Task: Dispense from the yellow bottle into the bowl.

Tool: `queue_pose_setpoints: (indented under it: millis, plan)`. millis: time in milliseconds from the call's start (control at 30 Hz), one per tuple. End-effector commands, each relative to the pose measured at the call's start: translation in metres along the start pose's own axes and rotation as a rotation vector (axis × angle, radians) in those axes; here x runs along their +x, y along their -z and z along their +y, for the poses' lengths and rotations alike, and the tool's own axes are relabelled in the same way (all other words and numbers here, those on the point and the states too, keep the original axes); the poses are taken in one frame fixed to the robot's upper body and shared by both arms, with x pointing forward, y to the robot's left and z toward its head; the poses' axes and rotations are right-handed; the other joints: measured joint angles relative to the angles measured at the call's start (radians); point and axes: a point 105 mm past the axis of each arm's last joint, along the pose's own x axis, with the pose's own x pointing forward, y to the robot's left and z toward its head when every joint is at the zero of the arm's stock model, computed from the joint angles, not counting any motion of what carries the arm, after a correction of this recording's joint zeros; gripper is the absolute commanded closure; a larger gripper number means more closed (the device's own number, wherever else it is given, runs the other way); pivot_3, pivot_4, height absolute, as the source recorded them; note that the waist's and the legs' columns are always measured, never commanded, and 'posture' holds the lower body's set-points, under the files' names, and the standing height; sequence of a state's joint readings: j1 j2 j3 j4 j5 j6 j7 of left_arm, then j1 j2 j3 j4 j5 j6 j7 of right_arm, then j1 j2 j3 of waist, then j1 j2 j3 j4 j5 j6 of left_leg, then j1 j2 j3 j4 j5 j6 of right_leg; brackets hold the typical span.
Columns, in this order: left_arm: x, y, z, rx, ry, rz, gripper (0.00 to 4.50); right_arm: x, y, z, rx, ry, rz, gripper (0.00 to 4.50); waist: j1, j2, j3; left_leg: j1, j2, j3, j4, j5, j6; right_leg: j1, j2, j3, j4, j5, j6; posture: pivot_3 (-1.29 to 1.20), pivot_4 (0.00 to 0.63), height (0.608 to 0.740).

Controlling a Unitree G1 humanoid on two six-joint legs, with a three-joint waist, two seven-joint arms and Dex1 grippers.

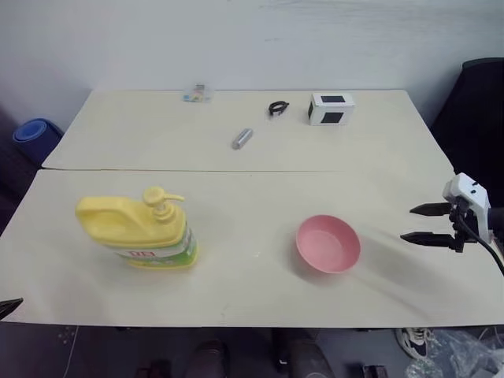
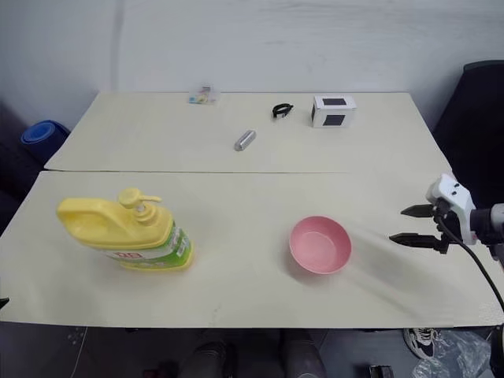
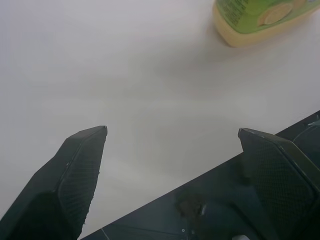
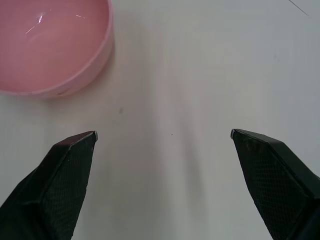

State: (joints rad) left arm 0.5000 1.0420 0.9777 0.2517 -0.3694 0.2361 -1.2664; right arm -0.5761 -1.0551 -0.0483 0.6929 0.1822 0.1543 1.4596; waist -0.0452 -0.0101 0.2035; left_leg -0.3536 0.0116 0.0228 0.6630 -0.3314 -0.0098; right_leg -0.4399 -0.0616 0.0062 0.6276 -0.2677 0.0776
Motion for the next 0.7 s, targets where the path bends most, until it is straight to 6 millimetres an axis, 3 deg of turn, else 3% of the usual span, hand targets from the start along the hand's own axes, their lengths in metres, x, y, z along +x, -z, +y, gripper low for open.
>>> queue_pose_setpoints:
  millis: [33, 200, 400, 500, 567, 700]
  plan:
    - [-0.003, 0.000, 0.003, 0.020, -0.009, 0.009, 0.03, -0.010, -0.011, -0.003, -0.038, 0.030, -0.030, 0.00, -0.002, 0.000, 0.000, 0.000, 0.000, 0.000, 0.000, 0.000, 0.000, 0.000, 0.000, 0.000, 0.000, 0.000, 0.000, 0.00, 0.150, 0.740]
    - [-0.001, -0.007, 0.010, 0.000, -0.063, -0.051, 0.03, -0.011, -0.015, -0.006, -0.045, 0.050, -0.038, 0.00, -0.007, 0.000, 0.000, 0.000, 0.000, 0.000, 0.000, 0.000, 0.000, 0.000, 0.000, 0.000, 0.000, 0.000, 0.000, 0.00, 0.150, 0.740]
    - [-0.005, -0.045, 0.013, -0.053, -0.044, -0.224, 0.03, -0.015, -0.033, 0.009, -0.005, -0.035, -0.088, 0.00, -0.009, 0.000, 0.000, 0.000, 0.001, 0.000, 0.000, 0.000, 0.000, 0.000, 0.000, 0.000, 0.001, 0.001, 0.000, 0.00, 0.150, 0.740]
    - [-0.013, -0.081, 0.006, -0.026, 0.012, -0.312, 0.03, -0.017, -0.049, 0.019, -0.040, -0.051, -0.125, 0.00, -0.008, -0.001, 0.000, -0.001, 0.001, -0.001, 0.000, 0.000, 0.000, -0.001, 0.000, 0.000, 0.001, 0.001, 0.000, 0.00, 0.150, 0.740]
    - [-0.023, -0.117, -0.009, 0.018, 0.097, -0.371, 0.03, -0.017, -0.060, 0.031, -0.068, -0.081, -0.146, 0.00, -0.007, -0.002, 0.000, -0.002, 0.001, -0.002, 0.001, 0.000, 0.000, -0.001, 0.000, 0.001, 0.001, 0.001, 0.000, 0.00, 0.150, 0.740]
    - [-0.038, -0.187, -0.061, 0.165, 0.313, -0.463, 0.03, -0.011, -0.084, 0.062, -0.159, -0.163, -0.170, 0.00, -0.001, -0.003, 0.000, -0.002, 0.001, -0.005, 0.002, 0.000, 0.000, 0.000, -0.001, 0.001, 0.000, 0.001, 0.000, 0.00, 0.150, 0.740]
